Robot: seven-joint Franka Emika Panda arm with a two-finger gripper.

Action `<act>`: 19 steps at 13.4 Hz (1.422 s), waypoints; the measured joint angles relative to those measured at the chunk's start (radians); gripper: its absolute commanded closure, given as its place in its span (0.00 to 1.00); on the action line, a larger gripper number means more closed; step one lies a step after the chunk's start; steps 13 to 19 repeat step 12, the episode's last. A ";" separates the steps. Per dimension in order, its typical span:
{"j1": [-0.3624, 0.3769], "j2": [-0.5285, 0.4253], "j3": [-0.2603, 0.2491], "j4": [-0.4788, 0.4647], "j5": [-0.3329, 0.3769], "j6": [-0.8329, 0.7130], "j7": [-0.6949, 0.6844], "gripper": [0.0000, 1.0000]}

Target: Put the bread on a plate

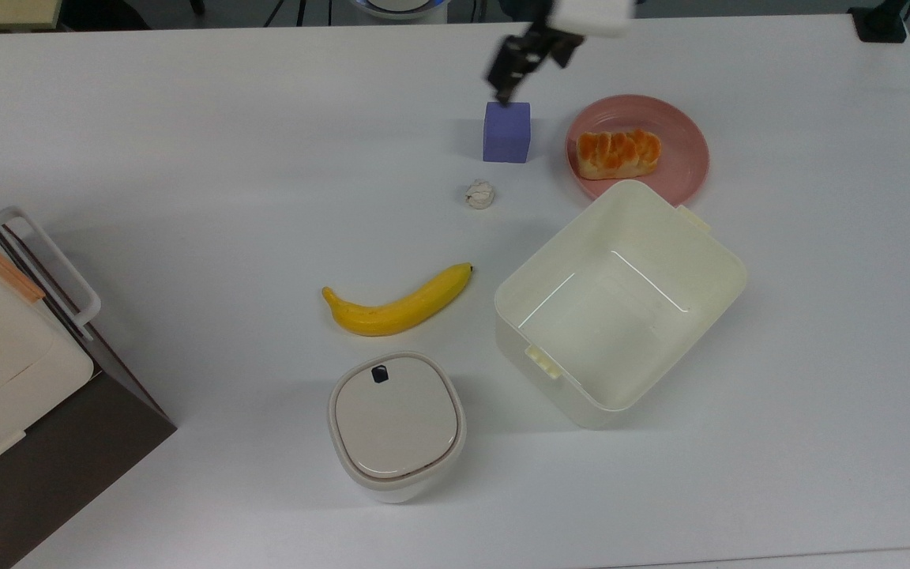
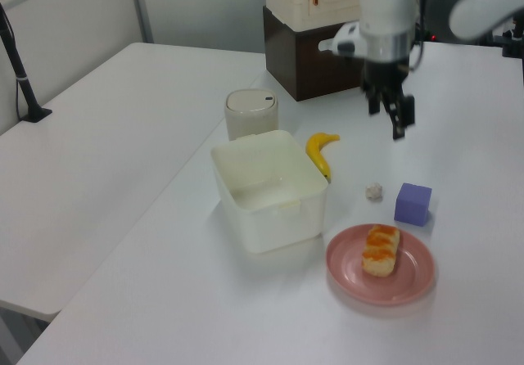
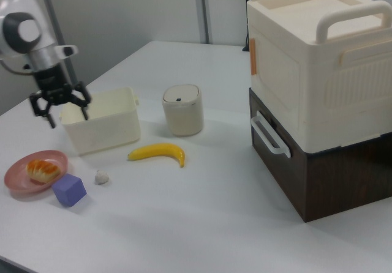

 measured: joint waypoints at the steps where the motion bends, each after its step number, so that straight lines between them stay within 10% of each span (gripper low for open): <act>1: -0.047 -0.011 -0.002 0.003 0.001 -0.018 0.060 0.00; 9: -0.363 -0.034 -0.005 0.037 0.109 -0.020 0.262 0.00; 19: -0.365 -0.034 0.003 0.038 0.111 -0.014 0.312 0.00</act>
